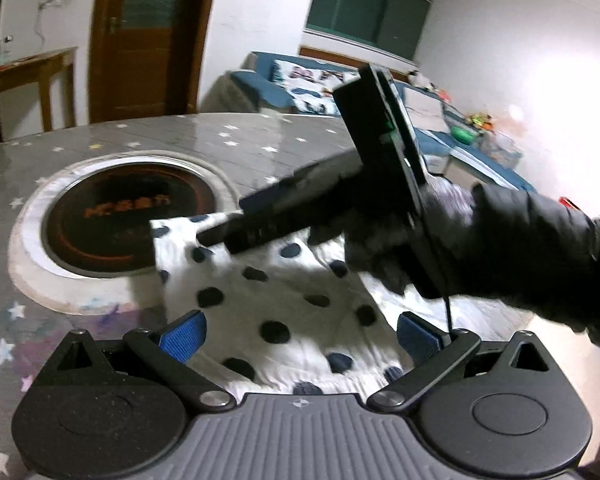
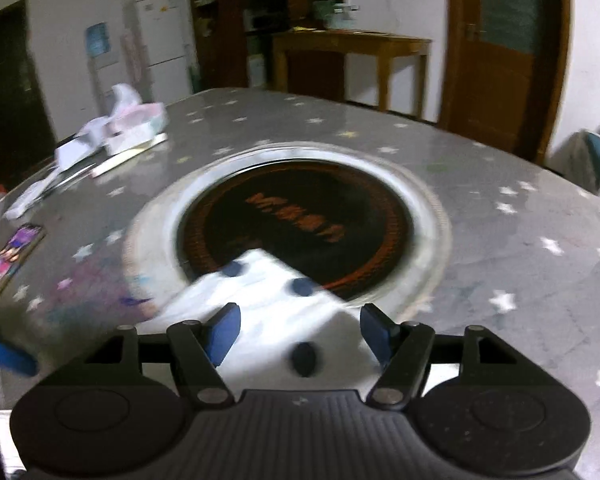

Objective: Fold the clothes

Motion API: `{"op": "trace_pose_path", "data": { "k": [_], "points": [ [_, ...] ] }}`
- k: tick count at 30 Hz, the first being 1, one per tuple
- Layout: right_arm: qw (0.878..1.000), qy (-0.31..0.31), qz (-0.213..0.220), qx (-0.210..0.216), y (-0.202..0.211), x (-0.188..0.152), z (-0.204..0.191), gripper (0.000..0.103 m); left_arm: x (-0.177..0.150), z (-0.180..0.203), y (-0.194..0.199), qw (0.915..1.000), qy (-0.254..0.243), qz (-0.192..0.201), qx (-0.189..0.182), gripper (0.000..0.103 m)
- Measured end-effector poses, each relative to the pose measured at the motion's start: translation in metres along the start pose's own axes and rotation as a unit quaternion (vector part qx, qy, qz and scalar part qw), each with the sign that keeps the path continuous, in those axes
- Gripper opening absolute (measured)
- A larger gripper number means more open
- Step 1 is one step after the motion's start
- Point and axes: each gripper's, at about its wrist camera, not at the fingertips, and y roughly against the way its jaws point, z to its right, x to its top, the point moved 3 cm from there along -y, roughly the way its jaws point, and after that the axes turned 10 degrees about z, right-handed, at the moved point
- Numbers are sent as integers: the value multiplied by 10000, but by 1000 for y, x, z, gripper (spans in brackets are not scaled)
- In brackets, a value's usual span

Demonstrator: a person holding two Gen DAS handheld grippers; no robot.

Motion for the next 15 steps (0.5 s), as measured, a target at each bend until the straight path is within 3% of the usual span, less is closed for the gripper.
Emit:
{"op": "trace_pose_path", "data": {
  "k": [4,9,15],
  "points": [
    [9986,-263,-40,-459,3,-4,31,68,-2,-2,3,10000,-31,4,42,103],
    [9966,-562,-331,-505,5,-16,55,69,-7,-15,14,9998,-35,-12,181,103],
    [9959,-377,-567,-590,11,-23,59,70,-22,-25,21,9993,-198,-261,159,103]
  ]
}}
